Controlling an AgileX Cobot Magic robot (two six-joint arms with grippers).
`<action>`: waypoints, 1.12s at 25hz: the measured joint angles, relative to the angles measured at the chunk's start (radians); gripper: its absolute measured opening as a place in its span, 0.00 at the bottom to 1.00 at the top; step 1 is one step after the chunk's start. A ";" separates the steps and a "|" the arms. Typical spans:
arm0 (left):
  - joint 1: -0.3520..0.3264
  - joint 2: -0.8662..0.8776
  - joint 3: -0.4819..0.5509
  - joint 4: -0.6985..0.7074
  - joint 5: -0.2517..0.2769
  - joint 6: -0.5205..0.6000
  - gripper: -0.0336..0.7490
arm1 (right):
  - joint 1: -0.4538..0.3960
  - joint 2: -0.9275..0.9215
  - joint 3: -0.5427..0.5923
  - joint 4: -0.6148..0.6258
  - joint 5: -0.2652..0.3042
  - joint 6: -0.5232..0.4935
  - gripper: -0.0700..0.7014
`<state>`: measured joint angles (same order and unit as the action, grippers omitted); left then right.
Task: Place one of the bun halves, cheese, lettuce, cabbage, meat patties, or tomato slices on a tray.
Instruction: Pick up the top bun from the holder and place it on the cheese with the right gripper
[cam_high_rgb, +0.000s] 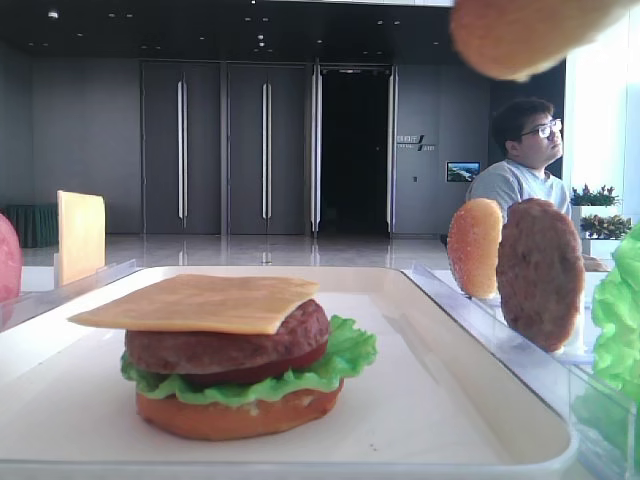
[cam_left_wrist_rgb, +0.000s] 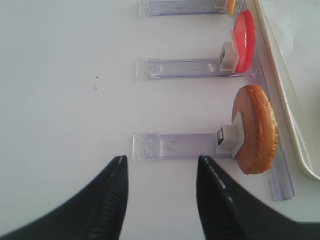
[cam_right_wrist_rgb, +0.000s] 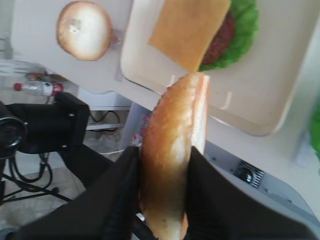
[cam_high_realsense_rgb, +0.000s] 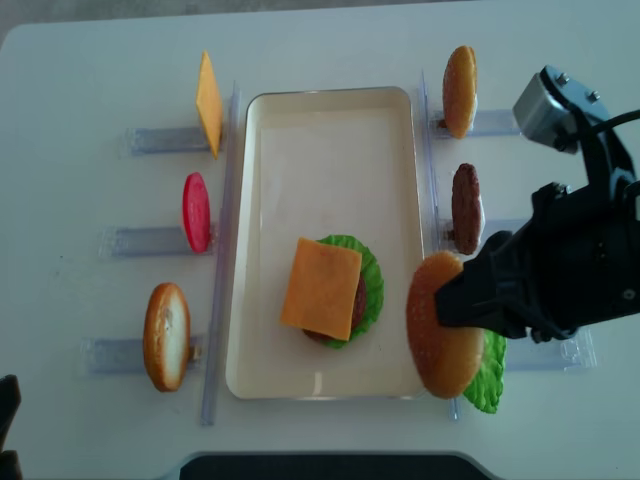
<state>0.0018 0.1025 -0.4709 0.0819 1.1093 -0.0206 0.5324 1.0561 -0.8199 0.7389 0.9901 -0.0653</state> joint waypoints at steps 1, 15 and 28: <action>0.000 0.000 0.000 0.000 0.000 0.000 0.48 | 0.000 0.015 0.026 0.057 -0.028 -0.070 0.35; 0.000 0.000 0.000 0.000 0.000 0.000 0.48 | 0.002 0.442 0.085 0.935 -0.030 -0.907 0.34; 0.000 0.000 0.000 0.000 0.000 0.000 0.48 | -0.016 0.635 0.086 1.056 -0.017 -1.109 0.34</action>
<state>0.0018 0.1025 -0.4709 0.0819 1.1093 -0.0206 0.5161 1.6909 -0.7336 1.7949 0.9731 -1.1747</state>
